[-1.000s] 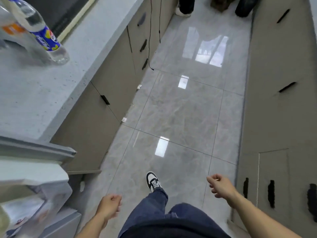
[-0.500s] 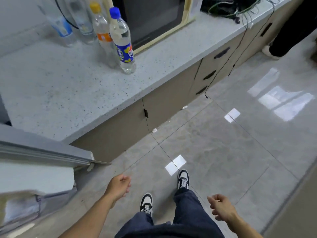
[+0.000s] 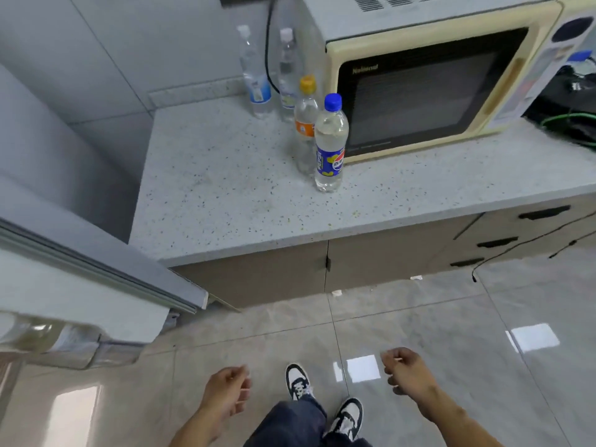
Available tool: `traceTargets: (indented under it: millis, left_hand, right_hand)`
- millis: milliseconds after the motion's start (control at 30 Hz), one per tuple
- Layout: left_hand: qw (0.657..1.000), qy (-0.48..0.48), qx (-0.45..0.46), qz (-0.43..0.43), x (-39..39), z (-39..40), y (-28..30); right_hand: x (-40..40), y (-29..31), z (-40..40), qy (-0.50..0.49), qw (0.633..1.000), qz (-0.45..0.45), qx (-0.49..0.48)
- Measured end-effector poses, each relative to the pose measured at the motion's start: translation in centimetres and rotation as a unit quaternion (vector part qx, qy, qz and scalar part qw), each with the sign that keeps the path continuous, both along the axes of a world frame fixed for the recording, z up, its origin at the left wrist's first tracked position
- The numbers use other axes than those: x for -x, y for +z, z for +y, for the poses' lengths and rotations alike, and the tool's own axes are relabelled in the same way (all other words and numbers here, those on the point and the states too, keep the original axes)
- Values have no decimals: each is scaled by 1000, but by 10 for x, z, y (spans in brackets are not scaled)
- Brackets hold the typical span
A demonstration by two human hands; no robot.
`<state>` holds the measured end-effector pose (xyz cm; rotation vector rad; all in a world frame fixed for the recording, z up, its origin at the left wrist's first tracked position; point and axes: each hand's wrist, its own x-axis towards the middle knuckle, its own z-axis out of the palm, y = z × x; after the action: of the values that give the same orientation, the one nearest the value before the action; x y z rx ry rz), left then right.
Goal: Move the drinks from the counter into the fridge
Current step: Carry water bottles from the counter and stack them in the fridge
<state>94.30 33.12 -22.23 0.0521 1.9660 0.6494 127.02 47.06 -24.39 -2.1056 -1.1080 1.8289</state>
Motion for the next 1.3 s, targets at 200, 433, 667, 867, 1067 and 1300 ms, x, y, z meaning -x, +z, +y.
traceTargets:
  millis: [200,433,667,867,1067,1300]
  left_hand:
    - [996,27,-78,20,5,63,21]
    - [971,8,-225,79,36,173,64]
    - [921,74,-363,123,71,291,150]
    - [891,138,-411,135,109,400,202]
    - [884,2,-365,292,152,514,232]
    - [775,-267,-218,530,202,604,241]
  right_hand:
    - [75,43,78,75,992,61,-83]
    - [168,134,158,207,944,111,-230]
    - [253,237,234,277,851,112,-432]
    - [335,307,344,297,791,30,-535]
    - [384,338,461,425,722,-224,-499]
    - [409,326,515,515,635,-333,-470]
